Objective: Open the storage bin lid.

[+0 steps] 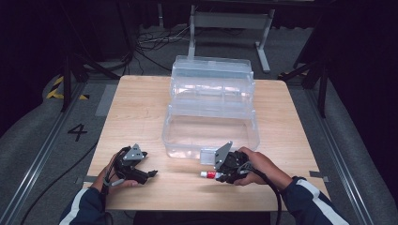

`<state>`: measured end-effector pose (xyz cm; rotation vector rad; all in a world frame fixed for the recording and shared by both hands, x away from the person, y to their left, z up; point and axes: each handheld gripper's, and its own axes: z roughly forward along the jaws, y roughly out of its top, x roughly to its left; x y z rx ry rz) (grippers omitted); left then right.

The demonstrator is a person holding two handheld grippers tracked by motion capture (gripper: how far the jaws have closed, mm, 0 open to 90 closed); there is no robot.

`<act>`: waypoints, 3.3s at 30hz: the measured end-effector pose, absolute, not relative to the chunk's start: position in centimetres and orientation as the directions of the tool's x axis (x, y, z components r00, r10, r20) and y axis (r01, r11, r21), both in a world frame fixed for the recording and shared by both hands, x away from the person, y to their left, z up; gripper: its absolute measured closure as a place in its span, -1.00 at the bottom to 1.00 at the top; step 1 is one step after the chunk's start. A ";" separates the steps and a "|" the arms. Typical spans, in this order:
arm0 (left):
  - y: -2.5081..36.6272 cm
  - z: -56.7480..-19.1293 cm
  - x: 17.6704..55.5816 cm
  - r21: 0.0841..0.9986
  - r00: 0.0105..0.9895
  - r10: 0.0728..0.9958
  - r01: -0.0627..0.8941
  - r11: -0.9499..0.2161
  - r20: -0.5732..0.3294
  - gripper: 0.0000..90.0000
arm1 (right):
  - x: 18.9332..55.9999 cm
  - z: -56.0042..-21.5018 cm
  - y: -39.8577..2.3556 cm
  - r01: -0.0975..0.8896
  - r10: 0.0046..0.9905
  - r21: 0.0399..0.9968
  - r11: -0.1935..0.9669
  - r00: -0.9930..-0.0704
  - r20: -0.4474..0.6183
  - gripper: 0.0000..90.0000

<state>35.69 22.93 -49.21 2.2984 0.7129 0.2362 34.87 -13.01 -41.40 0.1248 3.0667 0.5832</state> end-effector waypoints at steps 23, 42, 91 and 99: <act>22.9 -49.2 35.7 0.679 0.830 0.556 0.427 -0.597 -0.033 -0.64 | 35.3 -35.8 -15.4 0.060 0.091 0.372 0.926 -0.994 -0.067 0.57; 22.9 -49.2 35.7 0.679 0.831 0.555 0.427 -0.597 -0.034 -0.65 | 37.8 -32.0 -15.8 0.060 0.122 0.392 0.918 -0.983 -0.135 0.57; 22.9 -49.3 35.8 0.682 0.834 0.550 0.424 -0.596 -0.038 -0.65 | 46.4 -35.7 -14.4 0.097 0.131 0.260 0.961 -0.985 -0.115 0.57; 22.9 -49.3 35.8 0.682 0.835 0.550 0.424 -0.596 -0.038 -0.65 | 46.6 -36.6 -14.7 0.095 0.124 0.255 0.962 -0.987 -0.100 0.57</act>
